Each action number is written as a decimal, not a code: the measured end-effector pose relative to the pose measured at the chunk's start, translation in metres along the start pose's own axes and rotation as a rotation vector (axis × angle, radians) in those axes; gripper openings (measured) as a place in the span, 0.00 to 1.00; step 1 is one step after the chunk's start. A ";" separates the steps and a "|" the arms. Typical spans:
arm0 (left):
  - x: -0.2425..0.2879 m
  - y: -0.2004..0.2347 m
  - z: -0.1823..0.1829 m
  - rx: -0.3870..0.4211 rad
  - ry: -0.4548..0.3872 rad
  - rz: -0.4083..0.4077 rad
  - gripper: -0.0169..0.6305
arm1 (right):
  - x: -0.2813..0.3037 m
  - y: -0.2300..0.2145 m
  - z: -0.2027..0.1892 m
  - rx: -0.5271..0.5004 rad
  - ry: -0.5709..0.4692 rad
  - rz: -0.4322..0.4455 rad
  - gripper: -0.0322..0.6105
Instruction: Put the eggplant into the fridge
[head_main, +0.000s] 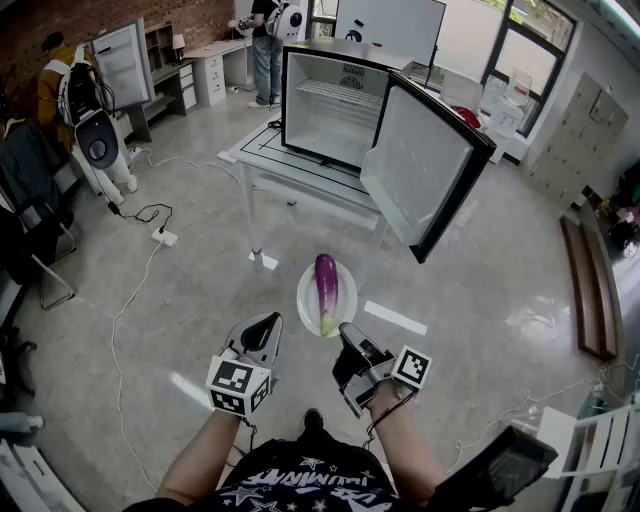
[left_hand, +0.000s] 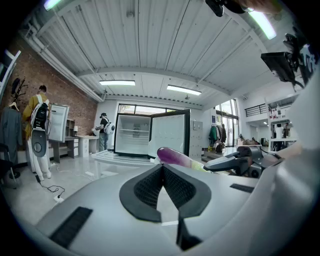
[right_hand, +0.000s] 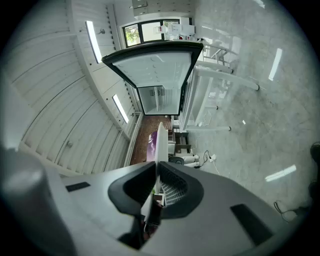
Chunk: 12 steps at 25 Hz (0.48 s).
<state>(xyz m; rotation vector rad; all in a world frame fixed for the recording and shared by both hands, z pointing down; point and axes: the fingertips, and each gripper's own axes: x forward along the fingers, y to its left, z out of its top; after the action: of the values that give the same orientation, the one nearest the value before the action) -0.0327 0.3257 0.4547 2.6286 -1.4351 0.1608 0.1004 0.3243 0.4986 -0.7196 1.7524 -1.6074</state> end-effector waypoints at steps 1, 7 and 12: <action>0.001 0.001 -0.001 -0.002 -0.001 0.000 0.04 | 0.001 -0.001 0.000 -0.004 0.002 -0.002 0.09; 0.004 0.002 0.000 -0.002 -0.001 -0.003 0.04 | 0.002 -0.003 0.003 -0.010 0.000 -0.007 0.09; 0.005 0.002 0.000 -0.004 0.001 -0.003 0.04 | 0.002 -0.003 0.003 -0.014 0.003 -0.006 0.09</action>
<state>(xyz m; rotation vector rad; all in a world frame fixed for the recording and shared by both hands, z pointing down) -0.0316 0.3208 0.4560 2.6273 -1.4291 0.1584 0.1012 0.3203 0.5011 -0.7295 1.7669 -1.6023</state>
